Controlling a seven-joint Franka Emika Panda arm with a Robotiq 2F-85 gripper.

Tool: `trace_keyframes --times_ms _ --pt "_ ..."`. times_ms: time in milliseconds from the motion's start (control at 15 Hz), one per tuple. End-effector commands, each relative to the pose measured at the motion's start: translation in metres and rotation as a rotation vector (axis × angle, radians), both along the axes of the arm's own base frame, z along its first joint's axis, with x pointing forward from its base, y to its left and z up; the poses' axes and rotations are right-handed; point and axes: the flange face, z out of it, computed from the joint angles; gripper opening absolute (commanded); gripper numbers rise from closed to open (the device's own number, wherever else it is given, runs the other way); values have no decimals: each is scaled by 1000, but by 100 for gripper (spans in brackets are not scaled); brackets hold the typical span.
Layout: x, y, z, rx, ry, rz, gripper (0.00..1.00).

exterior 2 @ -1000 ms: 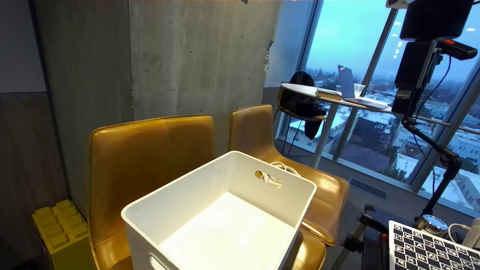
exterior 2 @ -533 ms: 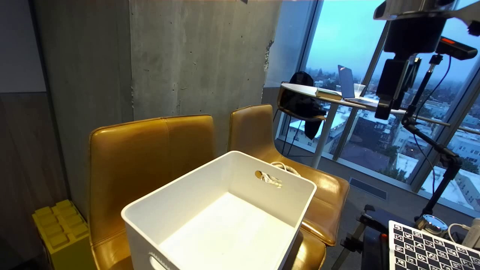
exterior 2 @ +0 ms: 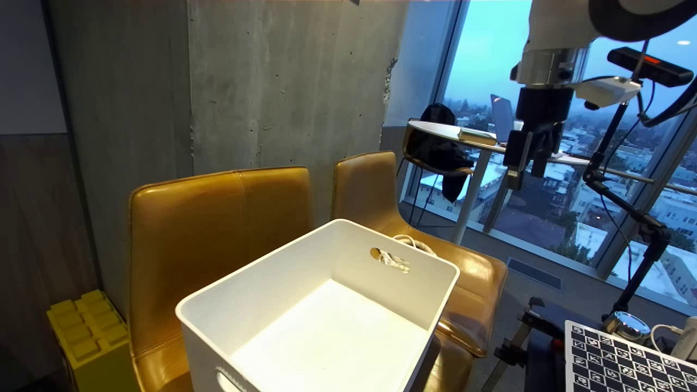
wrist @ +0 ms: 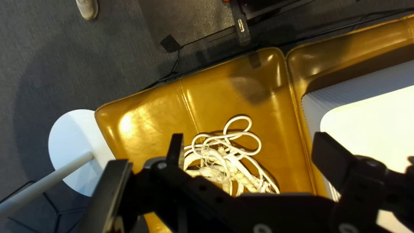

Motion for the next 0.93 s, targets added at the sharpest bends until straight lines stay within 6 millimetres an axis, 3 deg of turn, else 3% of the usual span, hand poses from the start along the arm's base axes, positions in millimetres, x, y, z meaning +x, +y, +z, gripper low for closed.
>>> trace_keyframes --times_ms 0,267,600,867 --pt "31 -36 -28 1 -2 -1 100" --pt "64 -73 -64 -28 -17 16 100" --pt "117 -126 -123 -85 -32 70 100" --pt "167 -140 -157 -170 -93 170 100"
